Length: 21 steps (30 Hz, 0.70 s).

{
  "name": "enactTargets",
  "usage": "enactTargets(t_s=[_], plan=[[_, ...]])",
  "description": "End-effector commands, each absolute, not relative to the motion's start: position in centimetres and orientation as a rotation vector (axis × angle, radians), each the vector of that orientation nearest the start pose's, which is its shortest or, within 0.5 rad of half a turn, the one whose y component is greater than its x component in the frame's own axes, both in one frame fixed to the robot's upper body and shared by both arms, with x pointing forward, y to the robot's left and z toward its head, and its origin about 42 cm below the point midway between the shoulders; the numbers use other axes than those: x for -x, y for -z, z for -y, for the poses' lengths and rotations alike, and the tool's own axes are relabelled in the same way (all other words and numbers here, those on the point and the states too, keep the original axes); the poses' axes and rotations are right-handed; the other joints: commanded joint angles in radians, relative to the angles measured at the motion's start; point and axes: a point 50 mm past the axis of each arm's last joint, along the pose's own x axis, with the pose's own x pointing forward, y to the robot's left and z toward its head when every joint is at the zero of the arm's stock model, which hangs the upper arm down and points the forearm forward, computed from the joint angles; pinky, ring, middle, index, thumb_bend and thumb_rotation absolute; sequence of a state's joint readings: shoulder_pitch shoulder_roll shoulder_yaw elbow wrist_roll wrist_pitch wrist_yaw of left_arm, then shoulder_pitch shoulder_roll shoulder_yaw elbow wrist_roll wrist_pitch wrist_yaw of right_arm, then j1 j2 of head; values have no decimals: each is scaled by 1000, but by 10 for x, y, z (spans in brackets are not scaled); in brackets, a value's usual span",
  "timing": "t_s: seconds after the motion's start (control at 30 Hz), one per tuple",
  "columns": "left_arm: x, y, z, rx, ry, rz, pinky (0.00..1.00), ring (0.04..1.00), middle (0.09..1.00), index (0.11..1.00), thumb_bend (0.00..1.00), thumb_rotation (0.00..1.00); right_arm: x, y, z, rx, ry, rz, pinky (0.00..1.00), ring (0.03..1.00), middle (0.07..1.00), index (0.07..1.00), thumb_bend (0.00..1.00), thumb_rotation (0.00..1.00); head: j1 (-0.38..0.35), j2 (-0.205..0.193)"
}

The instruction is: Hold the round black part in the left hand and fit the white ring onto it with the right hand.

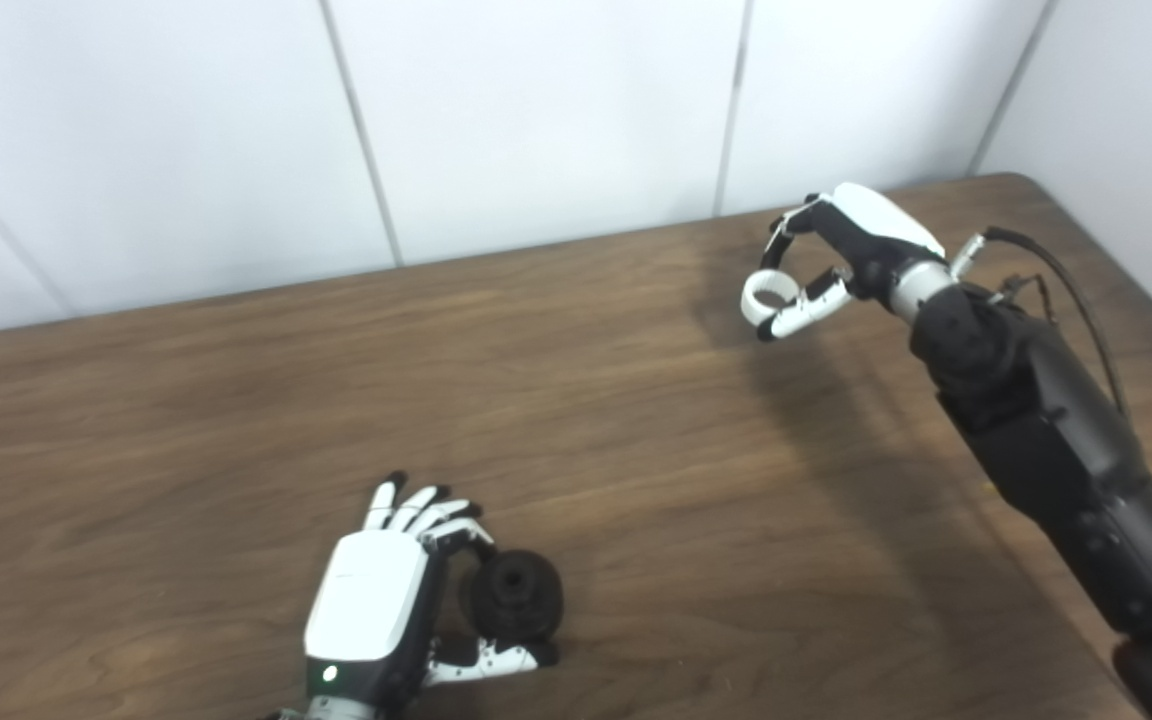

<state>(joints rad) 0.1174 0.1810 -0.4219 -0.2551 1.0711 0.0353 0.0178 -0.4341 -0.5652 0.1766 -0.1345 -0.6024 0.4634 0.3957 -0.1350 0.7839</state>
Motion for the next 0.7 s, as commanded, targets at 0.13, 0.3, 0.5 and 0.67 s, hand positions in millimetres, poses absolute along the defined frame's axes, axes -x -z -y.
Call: enactTargets(t_s=[0.13,0.3,0.5,0.67], plan=[[-222,-116,-150,-1192,330,261,1000,874,774,483,525,58,-364,-286,272,1131,-241,69,999,987,844,485,523,132,42,14],[-222,-117,-147,-1193,328,257,1000,876,774,483,525,58,-344,-287,245,1125,-314,112,994,974,847,485,523,133,75,30],[-222,-120,-145,-1203,327,254,1000,881,776,484,525,58,-318,-287,211,1102,-413,162,1000,985,859,484,523,133,83,43],[-223,-121,-145,-1210,327,261,1000,882,775,484,525,58,-292,-283,193,1063,-487,205,1000,992,859,483,523,131,85,48]])
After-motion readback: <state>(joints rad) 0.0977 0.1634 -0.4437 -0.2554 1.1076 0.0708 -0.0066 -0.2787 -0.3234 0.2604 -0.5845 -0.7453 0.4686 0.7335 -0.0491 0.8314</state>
